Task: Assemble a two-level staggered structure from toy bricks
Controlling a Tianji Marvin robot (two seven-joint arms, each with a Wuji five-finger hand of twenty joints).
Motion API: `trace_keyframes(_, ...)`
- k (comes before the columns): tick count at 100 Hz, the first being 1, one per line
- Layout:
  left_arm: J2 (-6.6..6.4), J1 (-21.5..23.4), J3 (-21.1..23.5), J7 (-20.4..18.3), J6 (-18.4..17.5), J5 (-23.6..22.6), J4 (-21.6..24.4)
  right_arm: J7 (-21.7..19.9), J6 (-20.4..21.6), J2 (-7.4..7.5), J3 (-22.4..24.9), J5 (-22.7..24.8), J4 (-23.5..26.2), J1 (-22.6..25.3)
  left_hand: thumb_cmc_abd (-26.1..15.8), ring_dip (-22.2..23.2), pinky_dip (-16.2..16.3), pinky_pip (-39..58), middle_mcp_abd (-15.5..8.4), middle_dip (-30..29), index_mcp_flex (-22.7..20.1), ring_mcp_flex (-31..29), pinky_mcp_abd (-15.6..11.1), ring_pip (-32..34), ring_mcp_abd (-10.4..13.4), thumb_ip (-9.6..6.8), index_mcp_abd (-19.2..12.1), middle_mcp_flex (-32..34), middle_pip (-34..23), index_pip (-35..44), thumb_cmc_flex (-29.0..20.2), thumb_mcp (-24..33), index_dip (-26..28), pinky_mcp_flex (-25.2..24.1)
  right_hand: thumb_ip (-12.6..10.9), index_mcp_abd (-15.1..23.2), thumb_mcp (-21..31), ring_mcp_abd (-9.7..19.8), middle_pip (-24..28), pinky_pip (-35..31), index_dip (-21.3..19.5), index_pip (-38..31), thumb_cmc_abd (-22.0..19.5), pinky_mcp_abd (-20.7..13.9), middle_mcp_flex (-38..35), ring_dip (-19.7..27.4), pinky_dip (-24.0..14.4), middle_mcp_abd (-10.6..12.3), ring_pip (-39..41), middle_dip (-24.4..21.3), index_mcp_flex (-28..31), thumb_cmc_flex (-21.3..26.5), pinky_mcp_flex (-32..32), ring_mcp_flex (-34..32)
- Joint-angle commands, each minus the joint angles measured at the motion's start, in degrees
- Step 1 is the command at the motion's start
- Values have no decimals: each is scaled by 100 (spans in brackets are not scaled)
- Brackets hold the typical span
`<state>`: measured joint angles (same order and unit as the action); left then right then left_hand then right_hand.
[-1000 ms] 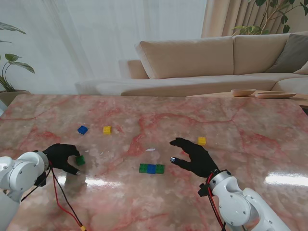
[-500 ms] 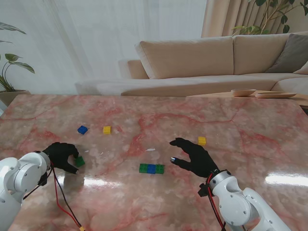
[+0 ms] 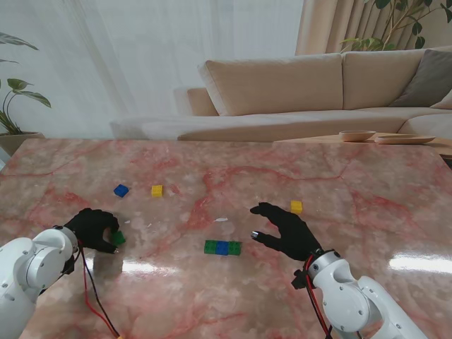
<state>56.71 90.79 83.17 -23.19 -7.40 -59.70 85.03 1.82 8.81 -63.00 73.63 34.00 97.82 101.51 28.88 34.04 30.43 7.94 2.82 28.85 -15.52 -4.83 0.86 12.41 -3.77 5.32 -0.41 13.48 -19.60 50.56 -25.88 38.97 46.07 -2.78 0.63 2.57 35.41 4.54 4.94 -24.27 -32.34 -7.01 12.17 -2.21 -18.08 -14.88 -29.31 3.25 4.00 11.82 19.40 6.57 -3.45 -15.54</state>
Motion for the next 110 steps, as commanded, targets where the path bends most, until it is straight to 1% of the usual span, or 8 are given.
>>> trace_keyframes(1,29,14,-56,123,-29,-40,-89,-66,-7,-2,6,-16,-27,50,217,50,155,74,-70,68,-52,-28,29,177,-126,91,-183,164,-128,204,121,215,180,-89,2,102,2,160,-81,66,-50,145,-70,-74,167,-51,5,8,-59,6,-190,-45,67,218)
trace_keyframes(36,37,-24,-191,319,-21,-109,-215,-67,7,0,11,-2,-44,42,152,32,314,131,-144,81,-325,-141,26,286,-115,90,-413,400,-193,396,46,405,351,-99,2,105,7,158,-82,67,-51,148,-73,-75,172,-50,4,-1,-60,5,-193,-44,67,224)
trace_keyframes(67,44,0,-199,405,-29,-121,-230,-68,-13,-1,10,0,-18,38,44,21,562,230,-225,76,-500,-229,-10,379,-75,3,-574,578,-244,495,-213,1075,380,-126,4,106,10,164,-78,64,-52,150,-69,-70,167,-50,2,2,-58,6,-194,-48,66,220)
trace_keyframes(70,45,-2,-205,415,-25,-116,-236,-69,-15,-1,13,-1,-14,40,72,15,585,221,-233,72,-492,-226,-14,387,-68,114,-611,578,-246,508,-342,1116,352,-126,3,103,12,165,-78,64,-52,150,-74,-70,167,-50,2,2,-58,6,-195,-45,66,220)
trace_keyframes(80,49,-6,-226,446,-3,-112,-245,-73,-20,0,23,5,-1,48,82,10,629,217,-238,68,-458,-222,-23,406,-58,227,-630,570,-255,474,-552,1299,205,-125,3,104,12,162,-78,64,-53,149,-72,-69,169,-50,1,4,-60,7,-192,-47,67,225)
trace_keyframes(88,52,-8,-246,457,17,-109,-247,-70,-30,-1,32,10,16,61,2,3,631,191,-242,63,-446,-207,-24,407,-58,124,-547,544,-253,329,-381,1367,51,-120,4,109,10,163,-79,63,-53,152,-68,-69,170,-51,0,9,-58,7,-200,-51,65,220)
trace_keyframes(90,53,-10,-252,470,21,-109,-252,-68,-31,-1,34,12,18,62,-24,-1,631,181,-243,62,-454,-207,-17,405,-59,7,-504,545,-255,281,-170,1318,24,-118,2,108,14,162,-78,63,-53,151,-69,-69,167,-51,0,4,-57,7,-196,-45,65,219)
trace_keyframes(110,57,-38,-334,616,24,-174,-322,-56,-35,-3,41,21,16,62,147,0,640,178,-230,66,-437,-200,-9,405,-71,69,-466,541,-256,231,-45,883,12,-116,5,100,11,162,-77,62,-54,151,-70,-67,165,-51,0,4,-57,8,-196,-53,64,219)
